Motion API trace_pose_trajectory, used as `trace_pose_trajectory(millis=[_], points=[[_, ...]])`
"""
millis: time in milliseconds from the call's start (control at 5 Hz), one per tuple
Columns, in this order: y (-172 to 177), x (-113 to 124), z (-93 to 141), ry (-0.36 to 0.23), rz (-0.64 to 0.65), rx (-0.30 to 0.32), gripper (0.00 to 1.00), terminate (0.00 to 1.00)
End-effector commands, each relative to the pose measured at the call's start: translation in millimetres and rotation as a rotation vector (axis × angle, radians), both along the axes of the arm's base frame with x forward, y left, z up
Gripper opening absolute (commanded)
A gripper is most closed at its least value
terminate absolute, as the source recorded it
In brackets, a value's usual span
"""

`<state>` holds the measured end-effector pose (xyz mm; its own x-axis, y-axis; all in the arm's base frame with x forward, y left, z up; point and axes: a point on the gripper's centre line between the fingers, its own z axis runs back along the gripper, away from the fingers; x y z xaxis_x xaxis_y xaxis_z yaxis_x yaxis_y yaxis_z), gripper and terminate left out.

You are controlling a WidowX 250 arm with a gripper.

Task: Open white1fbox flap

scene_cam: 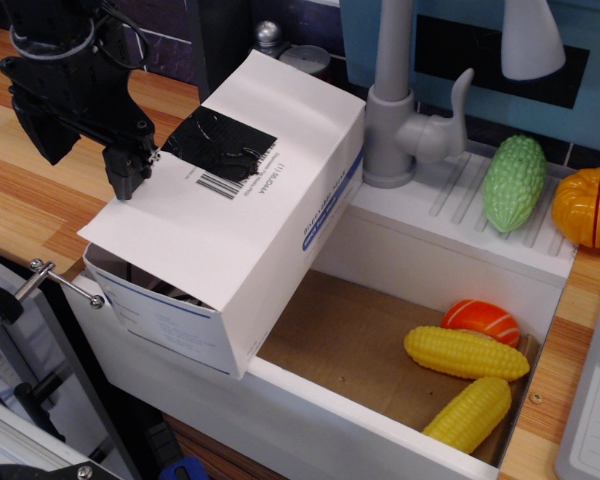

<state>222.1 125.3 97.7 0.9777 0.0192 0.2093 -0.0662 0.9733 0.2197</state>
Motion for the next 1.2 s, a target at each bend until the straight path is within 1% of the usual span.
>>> trace_pose_trajectory(millis=[0, 200, 400, 600, 800, 1000], points=[[0, 0, 0, 0.0, 0.0, 0.0, 1.0, 0.0], [-8, 2, 3, 0.04, -0.033, -0.131, 1.0, 0.0], [-19, 3, 6, 0.085, -0.019, -0.189, 1.0, 0.0], [-22, 5, 3, 0.125, -0.016, -0.304, 1.0, 0.0], [-24, 8, -6, 0.119, -0.021, -0.366, 1.0, 0.0], [-29, 9, -10, 0.108, -0.021, -0.404, 1.0, 0.0]])
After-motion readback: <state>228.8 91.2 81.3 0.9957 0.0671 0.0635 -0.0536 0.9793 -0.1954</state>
